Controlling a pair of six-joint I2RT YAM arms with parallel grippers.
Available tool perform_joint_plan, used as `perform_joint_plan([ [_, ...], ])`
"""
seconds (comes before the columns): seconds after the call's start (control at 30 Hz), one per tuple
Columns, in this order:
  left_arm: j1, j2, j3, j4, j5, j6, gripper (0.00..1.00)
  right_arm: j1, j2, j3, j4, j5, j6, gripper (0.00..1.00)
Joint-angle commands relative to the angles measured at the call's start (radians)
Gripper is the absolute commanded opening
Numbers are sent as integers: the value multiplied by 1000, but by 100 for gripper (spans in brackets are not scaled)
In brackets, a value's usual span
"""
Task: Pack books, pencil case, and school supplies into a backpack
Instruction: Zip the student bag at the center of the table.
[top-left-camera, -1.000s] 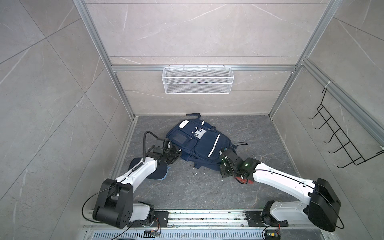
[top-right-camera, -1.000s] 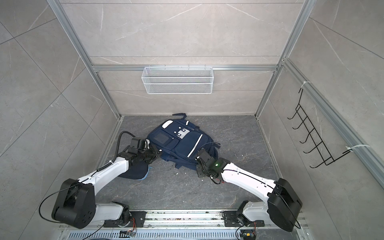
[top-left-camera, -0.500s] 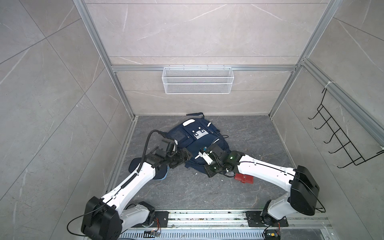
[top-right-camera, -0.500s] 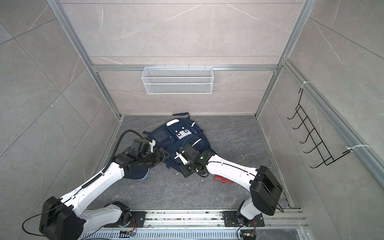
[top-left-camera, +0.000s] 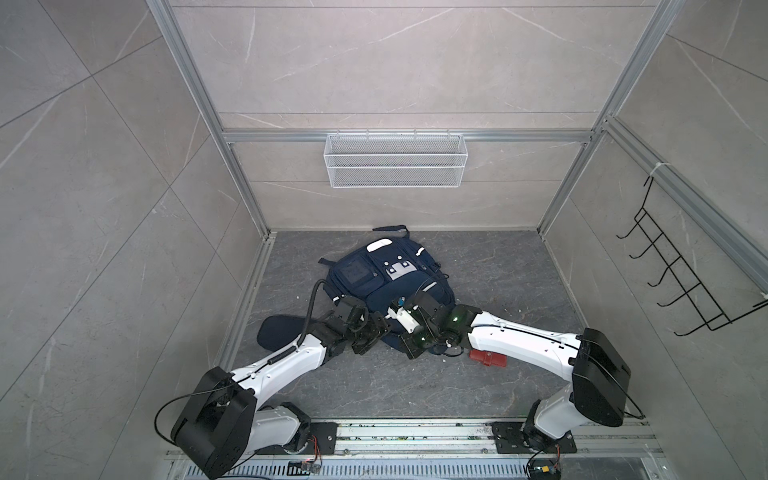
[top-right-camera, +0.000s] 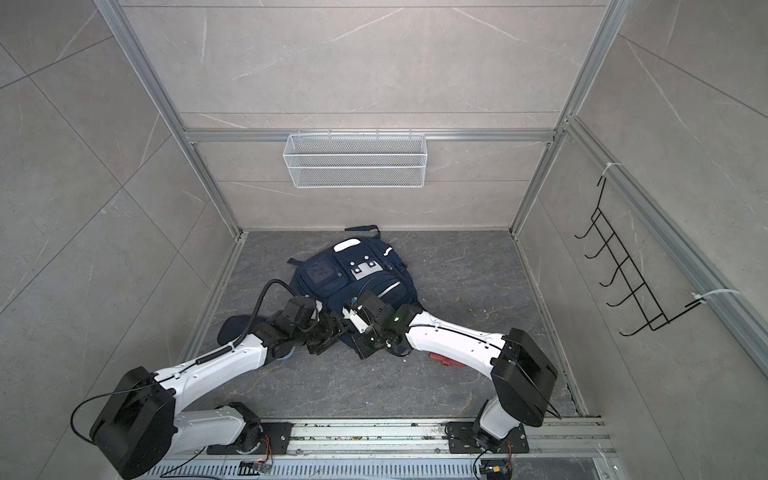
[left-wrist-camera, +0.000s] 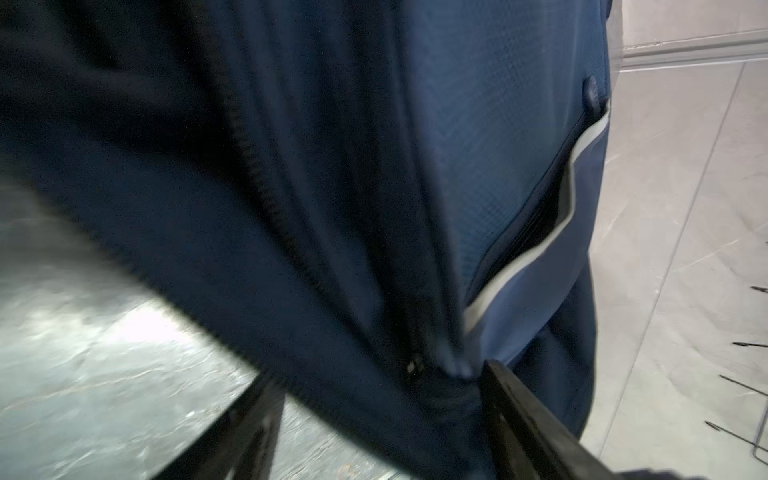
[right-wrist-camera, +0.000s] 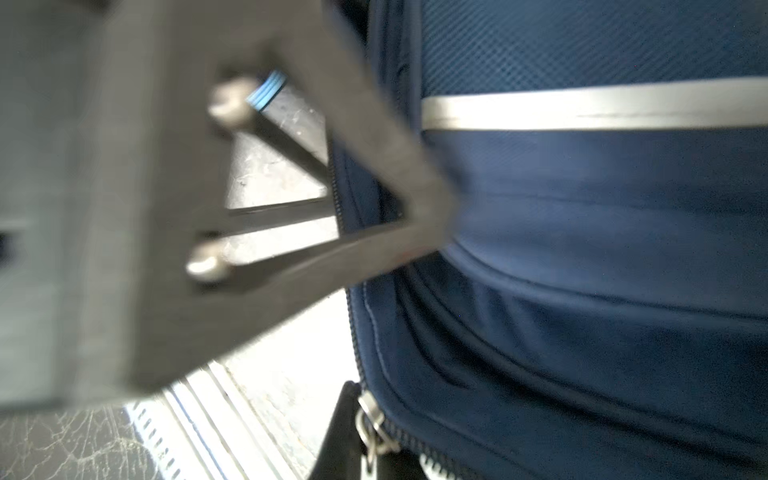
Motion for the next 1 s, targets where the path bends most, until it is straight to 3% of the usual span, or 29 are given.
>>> perform_joint_plan([
  [0.0,-9,15,21,100,23,-31,60,26,-10,-10,59,-38,25,0],
  [0.03,-9,18,16,111,26,-35,53,26,-13,-16,58,-37,29,0],
  [0.1,-9,18,8,127,29,-41,27,26,-18,-24,51,-26,36,0],
  [0.13,-9,14,7,126,31,-41,9,26,-20,-25,40,-15,38,0],
  [0.17,-10,8,5,115,26,-40,0,26,-22,-26,26,3,44,0],
  [0.3,4,-47,-40,98,-9,-49,0,16,-30,-44,-61,58,65,0],
  [0.5,130,-126,-133,91,8,-8,0,-55,-114,-137,-209,101,131,0],
  [0.97,361,-140,-43,-109,79,290,0,-273,-156,-107,-372,180,124,0],
])
